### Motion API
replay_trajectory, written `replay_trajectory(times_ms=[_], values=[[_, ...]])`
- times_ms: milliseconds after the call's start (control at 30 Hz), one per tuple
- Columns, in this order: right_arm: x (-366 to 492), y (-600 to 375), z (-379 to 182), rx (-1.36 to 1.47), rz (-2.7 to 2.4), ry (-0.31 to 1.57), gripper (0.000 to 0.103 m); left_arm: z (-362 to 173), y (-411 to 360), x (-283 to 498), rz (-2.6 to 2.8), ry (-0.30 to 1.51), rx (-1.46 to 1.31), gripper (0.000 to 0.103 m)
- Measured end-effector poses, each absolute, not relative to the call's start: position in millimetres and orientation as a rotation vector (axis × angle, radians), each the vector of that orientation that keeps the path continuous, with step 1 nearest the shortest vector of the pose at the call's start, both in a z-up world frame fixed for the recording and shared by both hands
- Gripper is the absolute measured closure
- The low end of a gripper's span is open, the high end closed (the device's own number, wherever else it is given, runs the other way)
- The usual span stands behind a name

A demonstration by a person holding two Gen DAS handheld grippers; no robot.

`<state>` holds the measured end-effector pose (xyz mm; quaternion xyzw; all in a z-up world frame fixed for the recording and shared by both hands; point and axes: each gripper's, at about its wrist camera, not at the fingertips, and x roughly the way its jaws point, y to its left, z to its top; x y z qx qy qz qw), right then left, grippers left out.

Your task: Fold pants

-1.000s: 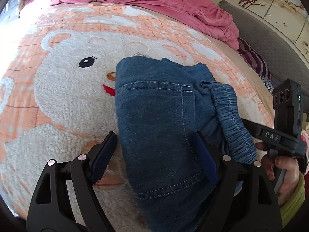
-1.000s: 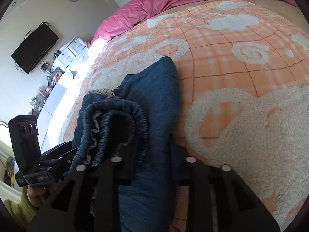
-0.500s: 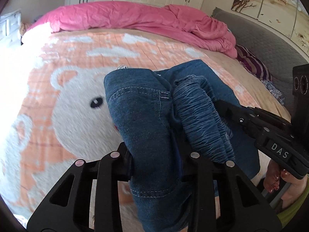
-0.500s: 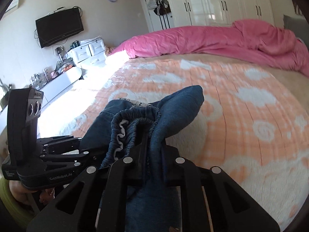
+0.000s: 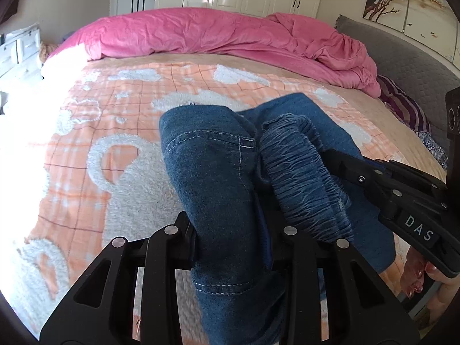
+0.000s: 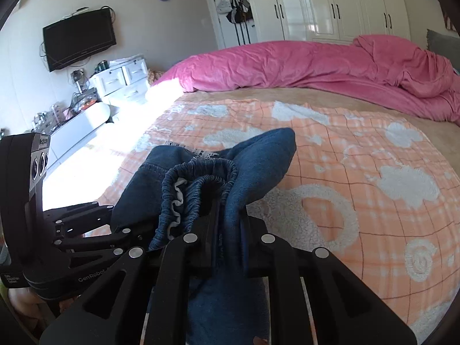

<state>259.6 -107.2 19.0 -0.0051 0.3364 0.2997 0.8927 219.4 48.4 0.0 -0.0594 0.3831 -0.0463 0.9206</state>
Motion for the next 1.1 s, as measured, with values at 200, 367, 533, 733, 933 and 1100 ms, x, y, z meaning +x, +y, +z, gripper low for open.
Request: replay_trajectory(times_ms=[200, 367, 533, 733, 933, 1100], values=[[276, -110, -18, -0.046, 0.533, 0.812, 0.084, -24, 54, 233, -0.071, 0.87, -0.135, 0.073], [286, -131, -37, 0.023, 0.456, 0.898, 0.053, -26, 57, 232, -0.052, 0.878, -0.14, 0.057], [283, -141, -39, 0.048, 0.439, 0.899, 0.044, -29, 63, 232, -0.029, 0.889, -0.166, 0.04], [274, -156, -39, 0.062, 0.417, 0.893, 0.042, -26, 65, 221, -0.025, 0.879, -0.167, 0.035], [258, -169, -31, 0.042, 0.368, 0.848, 0.03, -23, 67, 209, -0.024, 0.865, -0.166, 0.03], [242, -173, -19, 0.018, 0.351, 0.802, 0.02, -18, 66, 193, -0.03, 0.853, -0.183, 0.023]])
